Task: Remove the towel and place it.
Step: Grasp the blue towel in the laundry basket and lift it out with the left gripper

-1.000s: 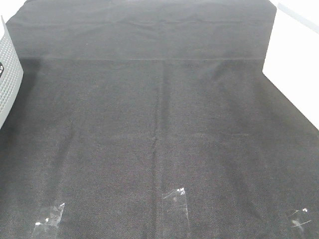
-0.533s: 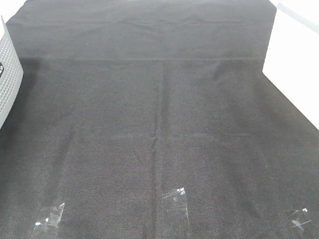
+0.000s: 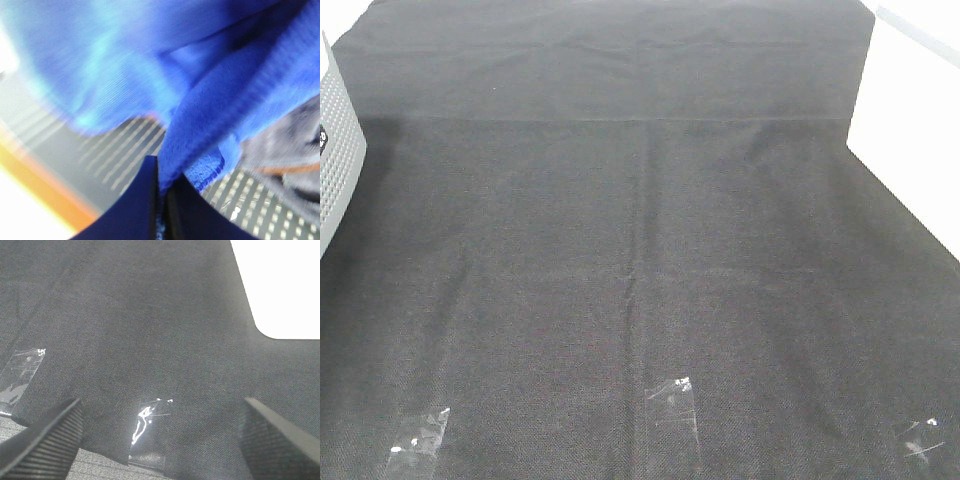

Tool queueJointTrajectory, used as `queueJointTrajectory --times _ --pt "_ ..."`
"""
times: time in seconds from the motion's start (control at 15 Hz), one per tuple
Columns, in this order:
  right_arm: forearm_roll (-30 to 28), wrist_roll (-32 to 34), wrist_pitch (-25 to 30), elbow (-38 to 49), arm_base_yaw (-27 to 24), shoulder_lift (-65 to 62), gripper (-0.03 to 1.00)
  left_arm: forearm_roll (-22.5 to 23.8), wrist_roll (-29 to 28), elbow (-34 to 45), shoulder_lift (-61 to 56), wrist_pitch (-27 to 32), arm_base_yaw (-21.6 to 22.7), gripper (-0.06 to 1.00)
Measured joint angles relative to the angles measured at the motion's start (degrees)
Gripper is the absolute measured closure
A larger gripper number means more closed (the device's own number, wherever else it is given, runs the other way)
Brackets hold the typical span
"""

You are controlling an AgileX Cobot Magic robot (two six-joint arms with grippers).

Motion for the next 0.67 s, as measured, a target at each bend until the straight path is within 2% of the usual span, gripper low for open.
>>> queueJointTrajectory --times 0.47,0.67 --pt "0.0 0.0 0.0 0.0 0.0 0.0 0.16 0.1 -10.2 -0.1 -15.7 1.9 0.0 0.94" --pt "0.0 0.0 0.0 0.0 0.0 0.0 0.16 -1.0 -14.3 -0.1 -22.1 -0.2 -0.5 0.94"
